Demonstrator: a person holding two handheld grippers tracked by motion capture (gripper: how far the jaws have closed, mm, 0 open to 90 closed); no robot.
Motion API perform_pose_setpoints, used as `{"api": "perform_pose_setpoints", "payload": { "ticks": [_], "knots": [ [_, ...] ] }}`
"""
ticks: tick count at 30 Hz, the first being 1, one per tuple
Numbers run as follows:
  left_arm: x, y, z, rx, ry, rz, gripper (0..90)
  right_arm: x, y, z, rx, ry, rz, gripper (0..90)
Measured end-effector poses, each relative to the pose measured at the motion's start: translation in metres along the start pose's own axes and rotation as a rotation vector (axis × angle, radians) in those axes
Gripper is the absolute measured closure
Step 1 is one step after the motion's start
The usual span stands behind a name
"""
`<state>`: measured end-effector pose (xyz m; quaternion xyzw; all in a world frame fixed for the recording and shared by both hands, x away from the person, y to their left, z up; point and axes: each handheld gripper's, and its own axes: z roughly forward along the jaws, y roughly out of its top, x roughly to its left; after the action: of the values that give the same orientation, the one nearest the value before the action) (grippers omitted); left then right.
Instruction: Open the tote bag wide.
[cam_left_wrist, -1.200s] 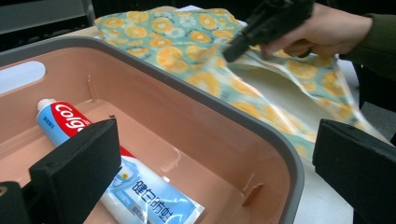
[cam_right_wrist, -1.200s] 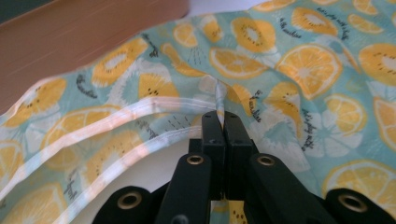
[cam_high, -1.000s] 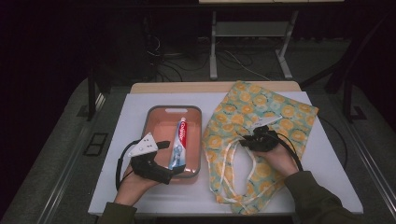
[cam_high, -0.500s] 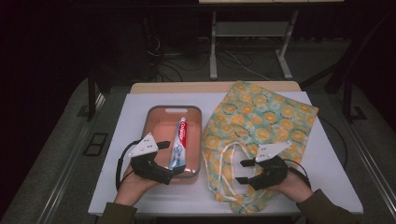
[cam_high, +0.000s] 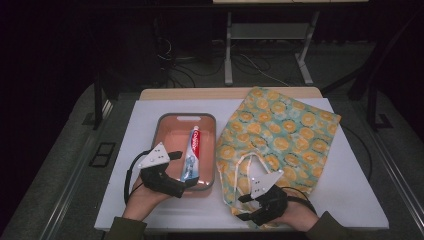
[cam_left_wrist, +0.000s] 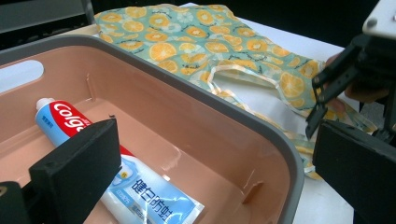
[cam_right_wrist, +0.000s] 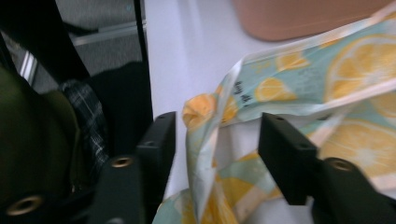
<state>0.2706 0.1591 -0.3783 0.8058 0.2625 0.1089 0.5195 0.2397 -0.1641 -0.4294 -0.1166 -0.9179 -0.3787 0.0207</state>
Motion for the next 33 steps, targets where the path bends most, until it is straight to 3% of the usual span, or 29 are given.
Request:
{"api": "perform_pose_setpoints", "payload": {
  "ticks": [4, 6, 7, 9, 10, 12, 13, 18, 20, 23, 26, 28, 31, 33],
  "knots": [
    [0.0, 0.0, 0.0, 0.0, -0.001, 0.0, 0.0, 0.003, 0.001, 0.009, 0.041, 0.014, -0.015, 55.6],
    [0.0, 0.0, 0.0, 0.0, -0.001, 0.001, 0.0, 0.003, 0.001, 0.014, 0.057, 0.008, -0.024, 68.0],
    [0.0, 0.0, 0.0, 0.0, -0.001, 0.0, 0.0, 0.003, 0.001, 0.014, 0.057, 0.008, -0.024, 68.0],
    [0.0, 0.0, 0.0, 0.0, -0.002, 0.0, 0.0, 0.002, 0.002, 0.015, 0.06, 0.016, -0.021, 78.3],
    [0.0, 0.0, 0.0, 0.0, -0.001, -0.001, 0.0, 0.002, 0.002, 0.013, 0.049, 0.016, -0.017, 83.9],
    [0.0, 0.0, 0.0, 0.0, -0.002, 0.0, 0.0, 0.001, 0.002, 0.011, 0.037, 0.017, -0.013, 85.3],
    [0.0, 0.0, 0.0, 0.0, -0.003, 0.0, 0.0, -0.002, 0.003, 0.005, 0.0, 0.019, -0.004, 86.7],
    [0.001, 0.0, 0.0, 0.001, -0.007, -0.002, 0.0, -0.009, 0.005, -0.012, -0.07, -0.017, 0.016, 87.4],
    [0.001, 0.0, 0.0, 0.002, -0.008, -0.003, 0.0, -0.018, 0.006, -0.029, -0.127, -0.061, 0.043, 87.6],
    [0.001, 0.001, 0.0, 0.003, -0.012, -0.004, 0.0, -0.027, 0.005, -0.04, -0.154, -0.097, 0.061, 87.7],
    [0.001, 0.001, 0.0, 0.001, -0.013, -0.003, 0.0, -0.048, -0.001, -0.064, -0.213, -0.173, 0.107, 87.8],
    [0.001, 0.002, 0.0, -0.001, -0.017, -0.003, 0.0, -0.054, -0.002, -0.069, -0.222, -0.188, 0.125, 87.8],
    [0.002, 0.003, 0.0, -0.006, -0.021, -0.003, 0.0, -0.075, -0.007, -0.09, -0.259, -0.258, 0.168, 87.8],
    [0.002, 0.004, 0.0, -0.009, -0.021, 0.0, 0.0, -0.081, -0.008, -0.094, -0.264, -0.281, 0.172, 87.8]
  ]
}}
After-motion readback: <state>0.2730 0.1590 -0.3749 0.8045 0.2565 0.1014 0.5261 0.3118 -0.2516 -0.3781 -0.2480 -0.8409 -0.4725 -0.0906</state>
